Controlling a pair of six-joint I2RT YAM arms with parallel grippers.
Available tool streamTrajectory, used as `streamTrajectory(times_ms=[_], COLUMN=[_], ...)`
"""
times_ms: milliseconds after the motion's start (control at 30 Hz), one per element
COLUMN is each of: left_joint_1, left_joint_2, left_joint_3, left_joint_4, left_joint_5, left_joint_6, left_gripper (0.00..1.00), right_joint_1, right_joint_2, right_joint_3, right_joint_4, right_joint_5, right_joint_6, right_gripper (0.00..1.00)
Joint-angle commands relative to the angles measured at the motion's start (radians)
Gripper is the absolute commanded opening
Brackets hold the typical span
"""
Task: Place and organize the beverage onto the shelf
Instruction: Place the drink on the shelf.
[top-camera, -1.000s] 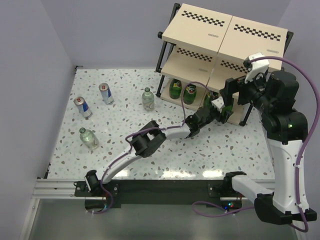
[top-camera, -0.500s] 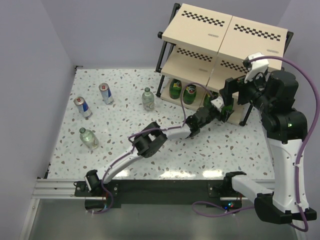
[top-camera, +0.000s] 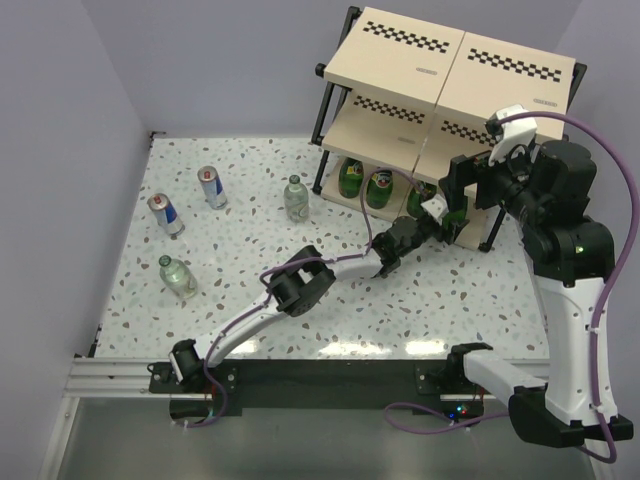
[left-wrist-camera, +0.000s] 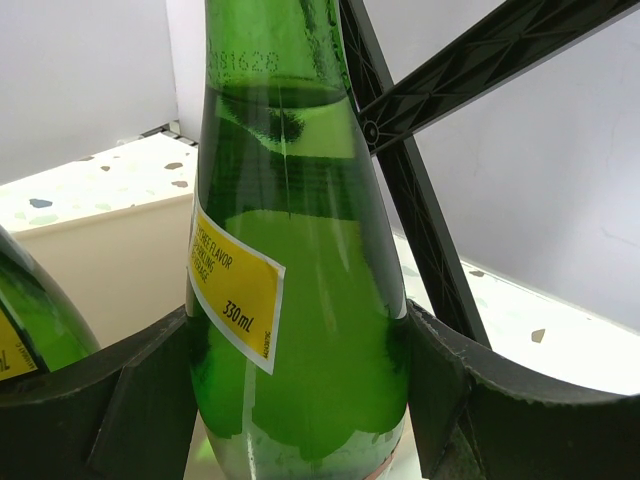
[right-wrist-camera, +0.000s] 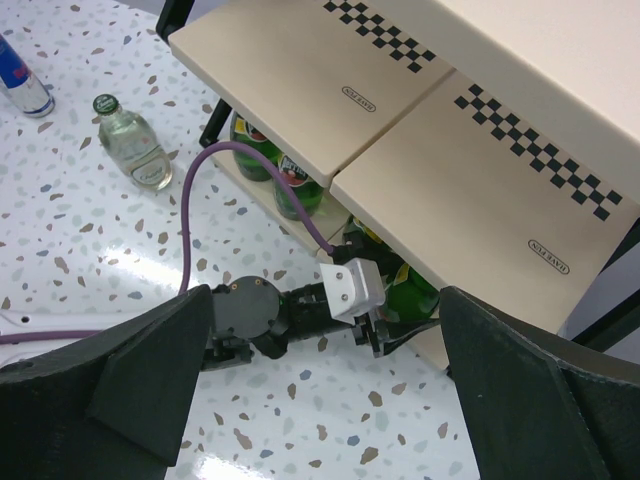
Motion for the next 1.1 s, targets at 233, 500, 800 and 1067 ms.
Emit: streamTrajectory(times_ms=[233,500,800,1067], left_joint_1=[-0.002,-0.004,-0.002,-0.005], left_joint_2=[-0.010,-0.017,-0.042,-0.074], left_joint_3=[0.057,0.044,0.011,-0.037], left_joint_4=[0.106,0.107,0.124,0.155], left_joint_5=[0.011,0.017,0.025,0.031], left_joint_6=[0.010,0.015,0.029,0.038], left_gripper=[0.45,0.70,0.89,0.94], right_joint_1=[0.005,0.003,0.003,0.005], right_joint_2=[-0.002,-0.007,-0.010,-0.013], right_joint_3=[0.015,0.012,0.010,0.006], right_joint_4=[0.015,0.015,0.017,0.018], right_joint_5=[0.001,0.005,0.006,0.008], right_joint_6=[0.012,0.012,0.016,0.016], right_gripper=[0.99,0.99,0.99,0.99])
